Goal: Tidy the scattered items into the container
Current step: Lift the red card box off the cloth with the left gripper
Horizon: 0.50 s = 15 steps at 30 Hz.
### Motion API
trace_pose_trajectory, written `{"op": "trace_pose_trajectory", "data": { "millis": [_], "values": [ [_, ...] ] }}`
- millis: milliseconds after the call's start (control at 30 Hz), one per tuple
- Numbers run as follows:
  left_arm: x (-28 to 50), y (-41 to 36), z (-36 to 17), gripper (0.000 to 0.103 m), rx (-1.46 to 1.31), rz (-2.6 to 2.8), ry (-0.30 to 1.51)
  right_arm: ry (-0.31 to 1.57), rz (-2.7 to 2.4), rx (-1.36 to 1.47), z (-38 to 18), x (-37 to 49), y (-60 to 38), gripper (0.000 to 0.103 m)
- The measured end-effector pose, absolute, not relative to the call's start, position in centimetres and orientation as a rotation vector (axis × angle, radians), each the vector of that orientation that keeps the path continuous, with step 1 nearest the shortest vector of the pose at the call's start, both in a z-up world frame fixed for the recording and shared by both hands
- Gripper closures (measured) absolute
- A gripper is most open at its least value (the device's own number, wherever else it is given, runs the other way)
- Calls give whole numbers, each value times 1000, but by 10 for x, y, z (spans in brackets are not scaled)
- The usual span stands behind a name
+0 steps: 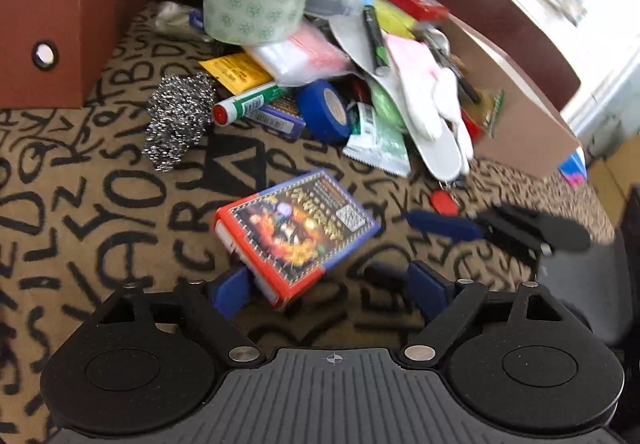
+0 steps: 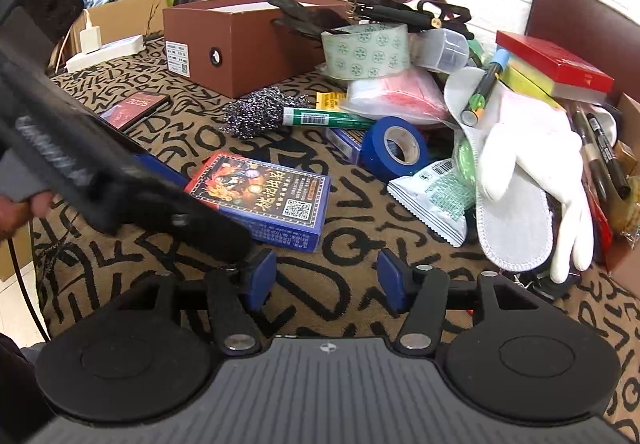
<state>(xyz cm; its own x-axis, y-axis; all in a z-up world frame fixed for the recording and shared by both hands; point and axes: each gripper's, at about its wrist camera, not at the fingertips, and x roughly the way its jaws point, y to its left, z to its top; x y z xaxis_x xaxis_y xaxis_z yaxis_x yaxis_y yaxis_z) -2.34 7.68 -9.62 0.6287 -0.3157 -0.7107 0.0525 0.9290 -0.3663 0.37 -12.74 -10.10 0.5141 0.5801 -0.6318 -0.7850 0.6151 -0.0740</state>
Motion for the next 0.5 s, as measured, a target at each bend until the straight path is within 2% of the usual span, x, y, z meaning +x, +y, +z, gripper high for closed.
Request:
{"op": "trace_pose_trajectory", "data": {
  "millis": [233,367,500],
  "values": [
    [-24,93,-102,15,-399,-116,843,595,881,-426,-103,4,-118,42],
    [-23,92,-101,30,-385,-130,840,573,917,-454,-102,6,-111,42],
    [-22,94,-102,40,-396,-141,847,584,964,-441,-101,5,-109,47]
  ]
}}
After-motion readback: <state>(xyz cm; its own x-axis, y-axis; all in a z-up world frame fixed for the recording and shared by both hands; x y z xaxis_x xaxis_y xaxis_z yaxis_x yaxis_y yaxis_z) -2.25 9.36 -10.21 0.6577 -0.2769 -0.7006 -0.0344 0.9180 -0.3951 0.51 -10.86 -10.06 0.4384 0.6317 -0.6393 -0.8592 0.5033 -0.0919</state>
